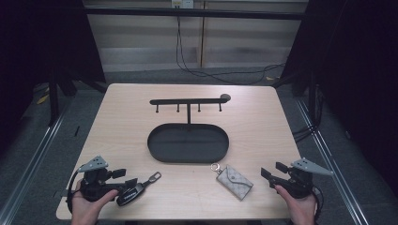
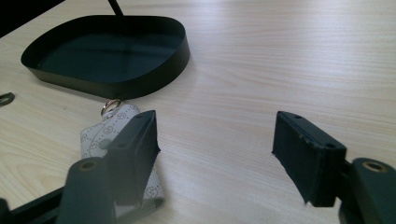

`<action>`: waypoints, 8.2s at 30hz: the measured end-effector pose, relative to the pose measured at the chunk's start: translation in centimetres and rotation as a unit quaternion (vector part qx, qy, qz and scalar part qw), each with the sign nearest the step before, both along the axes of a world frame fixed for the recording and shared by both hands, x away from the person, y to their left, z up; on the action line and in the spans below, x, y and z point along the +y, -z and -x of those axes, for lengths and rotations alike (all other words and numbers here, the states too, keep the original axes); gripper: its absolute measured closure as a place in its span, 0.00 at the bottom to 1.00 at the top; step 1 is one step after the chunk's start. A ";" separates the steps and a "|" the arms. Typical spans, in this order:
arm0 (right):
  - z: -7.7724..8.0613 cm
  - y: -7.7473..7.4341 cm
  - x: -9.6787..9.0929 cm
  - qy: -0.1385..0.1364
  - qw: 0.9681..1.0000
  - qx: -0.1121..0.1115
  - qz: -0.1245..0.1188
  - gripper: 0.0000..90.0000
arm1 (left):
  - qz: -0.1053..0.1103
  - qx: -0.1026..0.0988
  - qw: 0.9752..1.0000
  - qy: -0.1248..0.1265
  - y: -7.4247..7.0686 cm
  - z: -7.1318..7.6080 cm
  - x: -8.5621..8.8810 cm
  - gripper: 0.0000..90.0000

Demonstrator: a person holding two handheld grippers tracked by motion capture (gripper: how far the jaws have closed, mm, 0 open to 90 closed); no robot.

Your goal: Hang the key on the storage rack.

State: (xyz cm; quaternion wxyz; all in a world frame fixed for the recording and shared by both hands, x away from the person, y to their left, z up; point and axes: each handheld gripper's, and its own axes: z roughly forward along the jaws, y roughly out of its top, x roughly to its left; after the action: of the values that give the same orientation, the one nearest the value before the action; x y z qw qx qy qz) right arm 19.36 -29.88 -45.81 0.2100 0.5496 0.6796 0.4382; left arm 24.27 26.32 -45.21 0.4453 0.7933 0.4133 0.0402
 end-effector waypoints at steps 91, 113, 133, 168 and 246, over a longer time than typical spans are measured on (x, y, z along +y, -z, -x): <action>-0.8 0.8 0.2 -0.014 0.999 0.052 -0.003 0.22 | -0.243 0.100 0.955 0.139 -1.1 -5.4 -9.3 0.64; -1.0 1.0 0.3 -0.020 0.998 0.060 0.002 0.21 | -0.318 0.140 0.924 0.162 0.9 -6.5 -11.0 0.74; -1.1 1.1 0.5 -0.029 0.998 0.063 0.006 0.21 | -0.394 0.161 0.886 0.184 1.1 -7.4 -13.6 0.77; -1.1 1.1 0.4 -0.023 0.997 0.068 0.004 0.21 | -0.344 0.163 0.908 0.178 -0.6 -7.6 -11.3 0.79; -1.0 1.0 0.2 -0.015 0.998 0.062 -0.007 0.21 | -0.327 0.144 0.924 0.137 -14.9 -13.3 -10.9 0.79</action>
State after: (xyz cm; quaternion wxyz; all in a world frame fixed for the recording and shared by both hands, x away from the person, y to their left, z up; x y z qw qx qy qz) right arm 20.38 -29.70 -46.85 0.1571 0.5667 0.6966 0.4109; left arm 37.58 15.42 -30.28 0.0974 0.9408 0.3245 -0.0030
